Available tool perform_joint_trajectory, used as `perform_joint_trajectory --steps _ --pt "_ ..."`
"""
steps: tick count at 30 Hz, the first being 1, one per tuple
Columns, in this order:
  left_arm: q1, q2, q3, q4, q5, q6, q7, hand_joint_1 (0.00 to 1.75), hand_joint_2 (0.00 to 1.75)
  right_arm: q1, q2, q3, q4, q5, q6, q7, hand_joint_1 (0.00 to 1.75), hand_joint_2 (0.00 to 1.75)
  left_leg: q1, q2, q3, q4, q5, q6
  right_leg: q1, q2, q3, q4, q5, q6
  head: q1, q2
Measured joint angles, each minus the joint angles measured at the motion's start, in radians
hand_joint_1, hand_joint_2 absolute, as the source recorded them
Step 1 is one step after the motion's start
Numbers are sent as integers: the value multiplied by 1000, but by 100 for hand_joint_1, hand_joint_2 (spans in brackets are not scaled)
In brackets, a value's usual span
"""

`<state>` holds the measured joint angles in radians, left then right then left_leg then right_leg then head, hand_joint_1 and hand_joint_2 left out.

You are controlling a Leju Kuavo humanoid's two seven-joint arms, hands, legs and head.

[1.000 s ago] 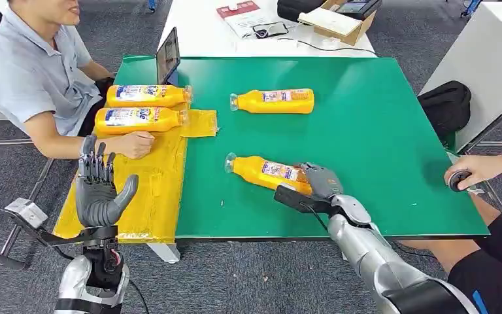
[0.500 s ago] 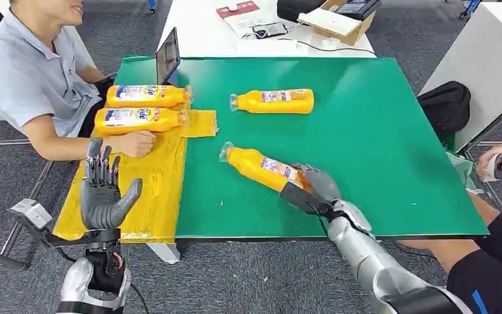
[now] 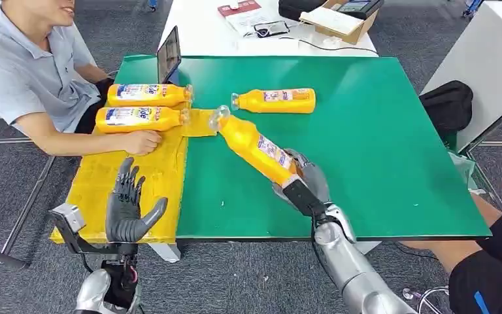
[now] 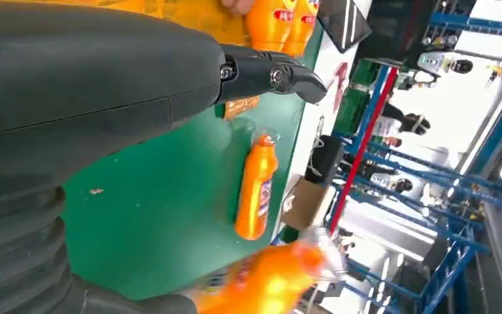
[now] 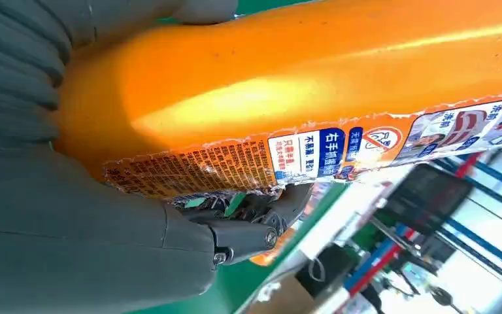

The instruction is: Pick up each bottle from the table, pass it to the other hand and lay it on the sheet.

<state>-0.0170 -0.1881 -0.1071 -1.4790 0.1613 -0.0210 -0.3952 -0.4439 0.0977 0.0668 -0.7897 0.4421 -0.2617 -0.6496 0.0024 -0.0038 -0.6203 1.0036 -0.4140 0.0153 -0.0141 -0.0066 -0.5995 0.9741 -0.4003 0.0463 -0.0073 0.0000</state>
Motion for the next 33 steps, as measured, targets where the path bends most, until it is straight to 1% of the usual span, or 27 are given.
perform_joint_trajectory --steps 5,8,10,14,18,22,26,30,31,32,33 --pt "20 0 -44 8 -90 -6 -8 0 175 49 29 0 -125 -31 8 -8 175 175 0 1 0 0 0 0 0 1 -1 0 0 0 0 0" --pt "33 0 -71 7 -184 -21 -57 0 175 85 48 13 -197 -38 45 -31 175 175 1 1 0 0 0 0 0 0 0 0 0 0 0 0" --pt "44 0 -82 -9 -185 -57 -54 0 175 123 65 46 -258 -27 69 -35 175 175 1 1 0 0 0 0 0 1 -1 0 0 0 0 0" --pt "44 0 -95 -33 -131 -136 -63 0 175 169 78 147 -325 31 79 -45 175 175 1 1 -1 -1 0 0 0 0 -2 0 -1 -1 0 0" --pt "27 0 -125 -47 -112 -172 -69 0 175 191 70 286 -371 24 40 -49 175 175 1 1 -1 -1 0 0 0 1 -2 0 0 -1 0 0" --pt "18 0 -141 -55 -12 -204 -38 0 175 200 54 397 -379 47 -11 -49 175 175 1 1 -1 0 0 0 0 0 -2 0 0 0 0 0" --pt "17 -2 -161 -76 41 -229 -30 0 175 206 40 452 -379 37 -44 -49 175 175 0 1 -1 0 0 0 0 1 -2 0 0 0 0 0" --pt "20 -2 -180 -99 59 -244 -22 0 175 206 29 472 -379 30 -45 -49 175 175 0 1 -1 0 0 0 0 1 -2 0 0 0 0 0" --pt "21 -2 -185 -101 60 -247 -22 113 175 207 27 474 -379 31 -45 -50 175 175 1 1 -1 0 0 0 0 1 -2 0 0 0 0 0" --pt "21 -2 -189 -105 66 -251 -22 173 175 208 25 476 -378 31 -44 -50 175 175 1 1 -1 0 0 0 0 1 -2 0 0 0 0 0" --pt "21 -1 -192 -107 71 -256 -22 175 175 209 23 478 -378 31 -42 -51 175 175 1 1 -1 0 0 0 0 1 -2 0 0 0 0 0"
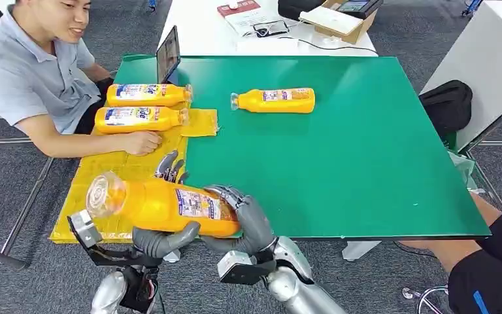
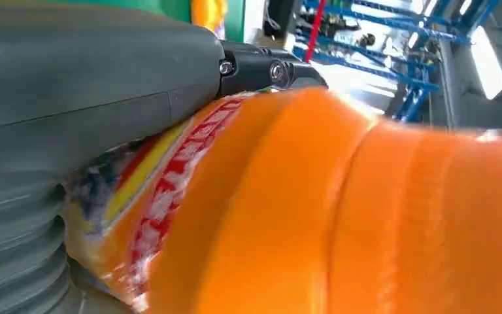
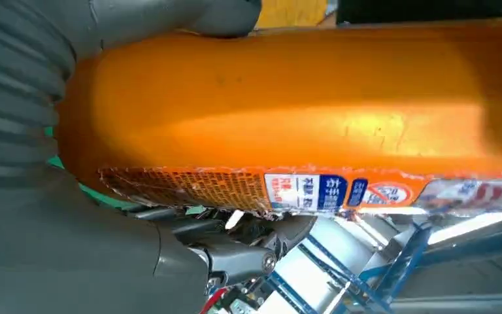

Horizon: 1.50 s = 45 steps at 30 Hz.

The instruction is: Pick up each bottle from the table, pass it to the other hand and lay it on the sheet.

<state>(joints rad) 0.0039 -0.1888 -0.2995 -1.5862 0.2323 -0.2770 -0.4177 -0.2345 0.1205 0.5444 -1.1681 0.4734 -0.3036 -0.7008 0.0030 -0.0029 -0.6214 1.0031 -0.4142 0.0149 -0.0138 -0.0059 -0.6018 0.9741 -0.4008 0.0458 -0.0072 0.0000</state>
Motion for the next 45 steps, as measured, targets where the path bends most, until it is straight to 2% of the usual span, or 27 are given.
perform_joint_trajectory --steps 10,11,18,19,20,21,22,23,25,26,27,28,30,33,40,45 --pt "1 17 -12 0 72 -51 18 175 175 2 -2 4 4 1 13 0 175 175 0 0 0 0 0 0 0 0 0 0 0 0 0 0" --pt "1 18 -12 0 73 -52 20 175 175 3 -2 4 4 0 13 0 168 175 0 0 0 0 0 0 0 0 0 0 0 0 0 0" --pt "0 24 -16 2 79 -62 26 175 175 4 -2 4 4 -2 16 -1 168 175 0 0 0 0 0 0 0 0 0 0 0 0 0 0" --pt "0 24 -16 2 79 -62 26 175 175 4 -2 4 4 -2 16 -1 155 175 0 0 0 0 0 0 0 0 0 0 0 0 0 0" --pt "0 24 -16 2 79 -62 26 175 175 4 -2 4 4 -2 16 -1 103 175 0 0 0 0 0 0 0 0 0 0 0 0 0 0" --pt "0 24 -16 2 79 -62 26 150 175 4 -2 4 4 -2 16 0 0 175 0 0 0 0 0 0 0 0 0 0 0 0 0 0" --pt "0 26 -17 2 79 -63 27 143 175 6 -2 4 4 -2 18 -1 0 175 0 0 0 0 0 0 0 0 0 0 0 0 0 0" --pt "-3 26 -17 2 80 -65 30 93 175 10 -2 4 4 2 19 -1 0 175 0 0 0 0 0 0 0 0 0 0 0 0 0 0" --pt "-5 29 -21 5 87 -78 48 89 175 20 -1 1 6 14 20 0 0 175 0 0 0 0 0 0 0 0 0 0 0 0 0 0" --pt "-6 29 -21 5 80 -70 48 138 175 22 -1 -1 6 14 19 0 0 175 0 0 0 0 0 0 0 0 0 0 0 0 0 0" --pt "-7 29 -21 6 63 -52 47 152 175 25 0 -4 6 14 18 0 0 175 0 0 0 0 0 0 0 0 0 0 0 0 0 0" --pt "-10 29 -20 8 44 -33 45 173 175 28 1 -6 5 13 15 1 0 0 0 0 0 0 0 0 0 0 0 0 0 0 0 0" --pt "-19 30 -19 11 -28 34 34 175 175 35 1 -7 2 5 0 2 0 0 0 0 0 0 0 0 0 0 0 0 0 0 0 0" --pt "-51 31 2 27 -249 229 34 175 175 54 5 -22 -41 -29 -49 2 0 0 0 0 0 0 0 0 0 0 0 0 0 0 0 0" --pt "-181 53 106 145 -543 453 125 175 175 88 19 -84 -198 -96 -353 2 0 0 0 0 0 0 1 0 0 0 0 0 0 0 0 0" --pt "-265 95 131 287 -865 647 153 175 175 100 50 -150 -258 -135 -391 2 0 0 0 0 0 0 1 0 0 0 0 0 1 0 0 0"
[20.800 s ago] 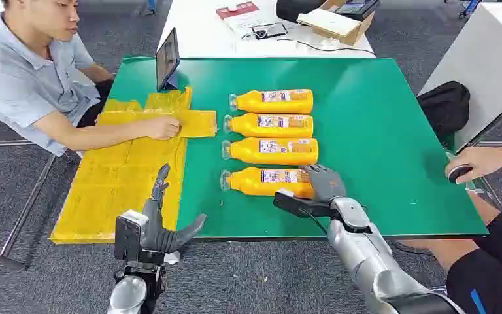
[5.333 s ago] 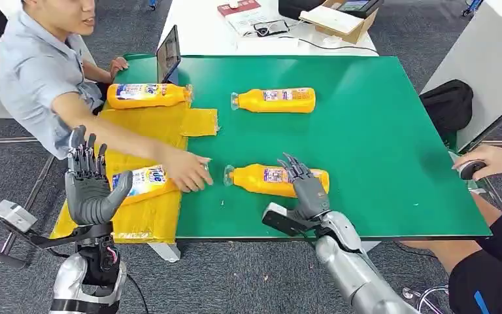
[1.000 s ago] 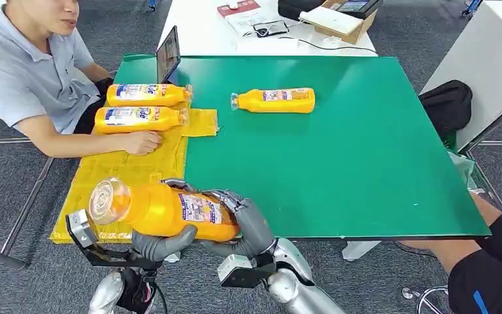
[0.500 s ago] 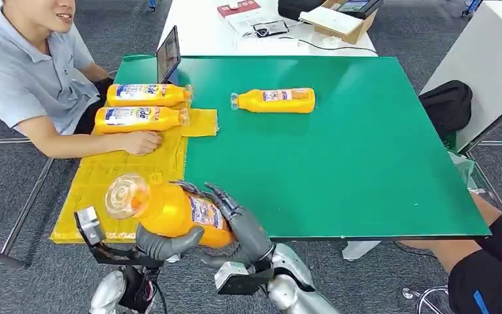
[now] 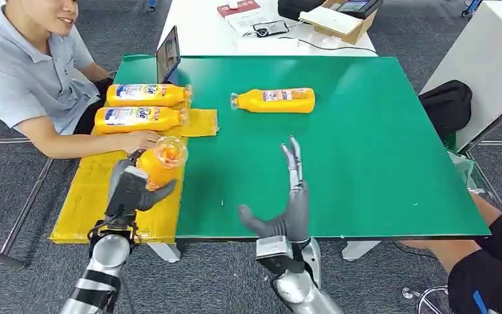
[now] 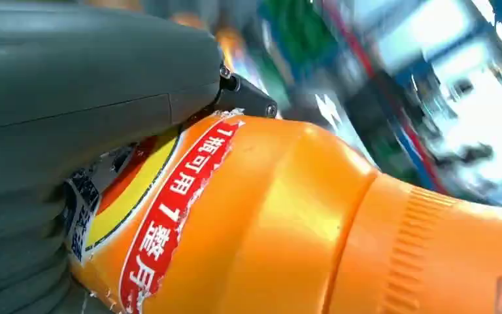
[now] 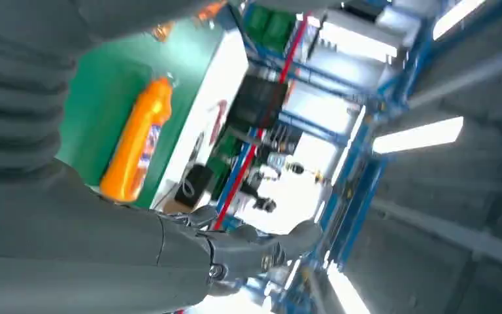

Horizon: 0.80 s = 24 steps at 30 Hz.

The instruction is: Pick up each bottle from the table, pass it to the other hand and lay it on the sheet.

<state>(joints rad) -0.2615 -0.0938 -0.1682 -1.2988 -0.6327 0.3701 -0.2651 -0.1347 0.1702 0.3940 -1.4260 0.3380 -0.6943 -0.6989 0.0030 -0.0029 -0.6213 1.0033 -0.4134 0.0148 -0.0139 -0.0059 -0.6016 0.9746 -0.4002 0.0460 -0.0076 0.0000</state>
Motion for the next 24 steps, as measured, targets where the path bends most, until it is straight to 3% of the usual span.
perform_joint_trajectory --steps 8,14,22,23,24 --pt "-149 68 -3 289 -272 -93 101 175 175 0 22 -45 -26 -53 -1 0 0 0 0 0 0 0 0 0 0 0 0 0 0 0 1 0" --pt "-276 92 -14 498 -313 -194 106 175 175 -10 23 -35 -13 -74 23 0 0 0 0 -1 2 0 0 0 0 0 3 0 0 0 1 0" --pt "-331 101 -36 605 -322 -200 105 175 175 -13 23 -30 7 -77 30 0 0 0 0 0 6 -1 0 -1 0 0 5 2 0 0 0 0" --pt "-335 101 -38 613 -322 -200 105 171 175 -13 23 -29 10 -77 30 0 0 0 0 0 6 -1 0 -1 0 0 5 2 0 0 0 0" --pt "-338 101 -39 618 -322 -202 105 150 175 -13 23 -29 11 -77 31 0 0 0 0 0 6 -1 0 -1 0 0 5 3 0 0 1 0"
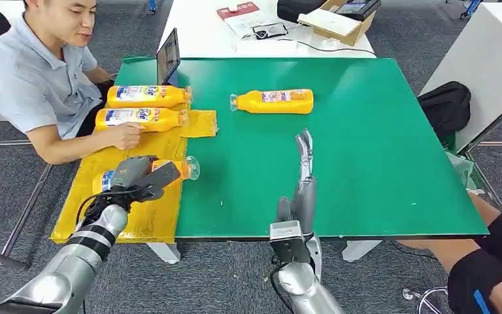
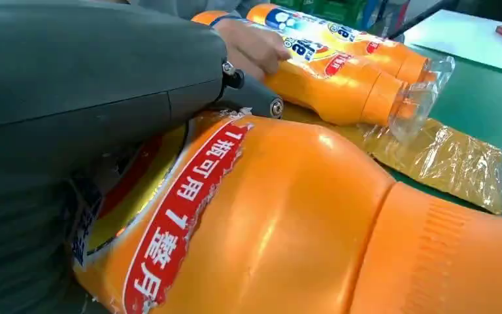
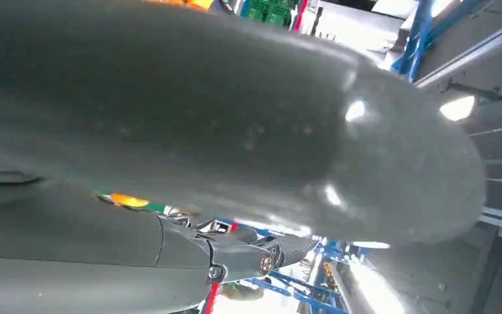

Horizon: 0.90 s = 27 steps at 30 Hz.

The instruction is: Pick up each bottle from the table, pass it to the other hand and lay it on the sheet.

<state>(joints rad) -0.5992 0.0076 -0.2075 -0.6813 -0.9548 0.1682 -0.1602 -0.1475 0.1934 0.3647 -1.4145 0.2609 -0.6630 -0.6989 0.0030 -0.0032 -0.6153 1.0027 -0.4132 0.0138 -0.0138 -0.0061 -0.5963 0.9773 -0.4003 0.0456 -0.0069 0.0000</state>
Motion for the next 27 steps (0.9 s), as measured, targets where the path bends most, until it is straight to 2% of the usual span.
perform_joint_trajectory --steps 1,2,3,5,9,11,17,22,23,27 --pt "-2 1 -2 5 -7 -6 0 52 175 0 0 0 3 0 4 0 0 0 0 0 0 0 0 0 0 0 0 0 0 0 0 0" --pt "-3 2 -4 8 -11 -15 -2 5 175 0 0 0 5 -2 9 0 0 0 0 0 1 0 0 0 0 0 0 0 0 0 0 0" --pt "-8 2 -10 16 -10 -35 -9 0 175 -3 0 0 11 -5 20 0 0 0 0 0 1 0 0 0 0 0 0 1 0 0 0 0" --pt "-17 4 -11 30 16 -91 -37 0 175 -12 0 2 26 -8 39 0 0 0 0 0 1 0 0 0 0 0 1 1 0 0 0 0" --pt "-8 10 22 40 289 -341 -214 0 175 -37 0 34 84 -26 73 0 0 0 0 0 2 0 0 0 0 0 2 1 -1 0 0 0" --pt "27 1 57 14 476 -450 -220 0 175 -49 -3 56 115 -30 60 0 0 0 0 0 2 0 0 0 -1 0 2 1 -1 -1 -1 0" --pt "112 -54 121 -97 586 -470 -153 0 175 -55 -16 85 161 -40 43 0 0 0 -2 -2 1 0 0 0 -2 -2 2 0 -1 0 0 0" --pt "146 -68 133 -143 599 -476 -135 0 175 -59 -22 94 179 -41 43 0 0 0 -1 -2 1 0 0 0 -1 -2 2 0 -1 0 0 0" --pt "150 -71 136 -151 599 -476 -134 0 175 -60 -24 96 182 -41 43 0 0 175 -1 -2 1 0 0 0 -1 -2 2 0 -1 0 0 0" --pt "197 -72 121 -219 598 -480 -151 0 175 -60 -27 96 191 -40 39 0 0 175 -1 -1 1 0 0 0 0 -1 1 0 -1 0 0 0"
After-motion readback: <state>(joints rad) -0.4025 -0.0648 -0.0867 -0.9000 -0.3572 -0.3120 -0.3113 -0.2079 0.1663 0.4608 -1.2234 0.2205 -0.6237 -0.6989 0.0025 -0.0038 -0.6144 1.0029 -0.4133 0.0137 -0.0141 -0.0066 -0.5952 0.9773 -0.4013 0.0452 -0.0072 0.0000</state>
